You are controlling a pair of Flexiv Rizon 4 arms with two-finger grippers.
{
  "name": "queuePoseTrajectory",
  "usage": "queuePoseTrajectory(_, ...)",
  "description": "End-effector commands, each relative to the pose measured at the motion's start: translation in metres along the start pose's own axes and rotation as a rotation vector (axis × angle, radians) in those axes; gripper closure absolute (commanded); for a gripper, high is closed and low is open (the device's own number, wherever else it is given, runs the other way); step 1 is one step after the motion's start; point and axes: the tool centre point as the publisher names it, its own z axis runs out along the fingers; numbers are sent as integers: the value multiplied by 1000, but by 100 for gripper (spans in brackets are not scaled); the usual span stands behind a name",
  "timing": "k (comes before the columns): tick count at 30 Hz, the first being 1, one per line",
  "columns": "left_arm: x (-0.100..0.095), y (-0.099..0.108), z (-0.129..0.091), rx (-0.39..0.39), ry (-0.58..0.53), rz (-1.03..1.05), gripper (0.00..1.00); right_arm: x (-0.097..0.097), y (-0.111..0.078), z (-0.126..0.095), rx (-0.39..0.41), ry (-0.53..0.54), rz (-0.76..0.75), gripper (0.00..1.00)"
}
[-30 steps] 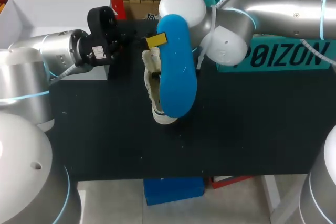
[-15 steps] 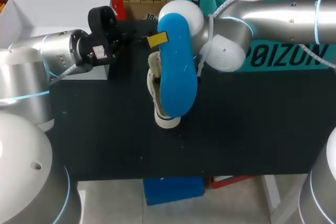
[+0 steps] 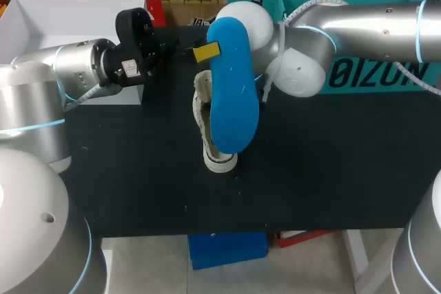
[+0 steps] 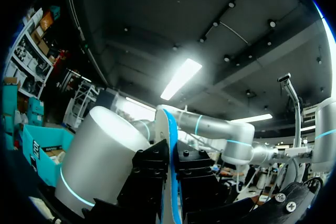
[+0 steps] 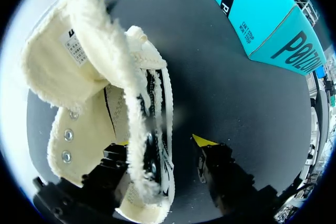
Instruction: Take the shoe out of the shoebox, open the shoe tongue, remove and reinsert the insole, then place the shoe into the shoebox
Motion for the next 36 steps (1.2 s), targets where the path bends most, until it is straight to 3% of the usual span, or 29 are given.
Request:
queuePoseTrajectory(1,1,1,0,0,-3,1,100,-17,1,-12,-2,48,6,0)
queuePoseTrajectory(10,1,1,0,0,-3,1,100,-37,5,-30,10,256,-23,0)
queuePoseTrajectory(22,1,1,0,0,-3,1,100,-49,4,-53,8,529,-97,0)
queuePoseTrajectory(36,1,1,0,0,-3,1,100,-59,4,-87,-43,763,-146,0)
